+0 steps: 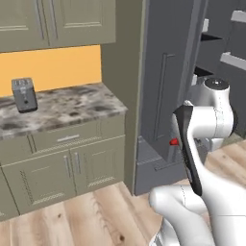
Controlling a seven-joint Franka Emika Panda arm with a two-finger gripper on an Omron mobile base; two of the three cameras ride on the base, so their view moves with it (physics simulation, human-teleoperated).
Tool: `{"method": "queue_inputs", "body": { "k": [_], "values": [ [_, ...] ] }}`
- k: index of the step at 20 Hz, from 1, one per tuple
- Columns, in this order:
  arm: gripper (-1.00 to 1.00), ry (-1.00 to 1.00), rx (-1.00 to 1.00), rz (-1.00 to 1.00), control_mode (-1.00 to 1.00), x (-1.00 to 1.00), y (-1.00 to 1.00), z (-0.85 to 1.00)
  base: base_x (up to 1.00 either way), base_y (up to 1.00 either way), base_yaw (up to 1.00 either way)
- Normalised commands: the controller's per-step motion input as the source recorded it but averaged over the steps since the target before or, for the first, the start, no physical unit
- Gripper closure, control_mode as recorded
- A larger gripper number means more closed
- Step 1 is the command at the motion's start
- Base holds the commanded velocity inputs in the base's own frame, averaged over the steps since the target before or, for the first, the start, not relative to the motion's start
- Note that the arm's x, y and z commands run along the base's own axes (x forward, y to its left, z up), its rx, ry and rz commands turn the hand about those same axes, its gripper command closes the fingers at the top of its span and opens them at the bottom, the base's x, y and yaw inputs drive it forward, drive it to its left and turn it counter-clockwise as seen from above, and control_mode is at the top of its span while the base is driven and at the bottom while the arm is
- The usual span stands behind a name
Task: Retrieve the fish from the fridge and place it on the cutting board.
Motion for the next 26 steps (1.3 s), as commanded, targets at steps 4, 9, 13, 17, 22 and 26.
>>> {"method": "queue_inputs", "body": {
  "k": [4,9,13,17,22,26],
  "values": [
    [1.00,0.00,0.00,0.00,1.00,0.00,0.00,0.00,-0.10,0.83,0.08],
    [1.00,0.00,0.00,0.00,1.00,0.00,0.00,0.00,0.00,0.99,0.10],
    [1.00,0.00,0.00,0.00,1.00,0.00,0.00,0.00,0.18,1.00,0.09],
    [1.00,0.00,0.00,0.00,1.00,0.00,0.00,0.00,0.59,1.00,0.09],
    [1.00,0.00,0.00,0.00,1.00,0.00,0.00,0.00,0.64,1.00,0.06],
    [1.00,0.00,0.00,0.00,1.00,0.00,0.00,0.00,0.41,1.00,0.07]
  ]
}}
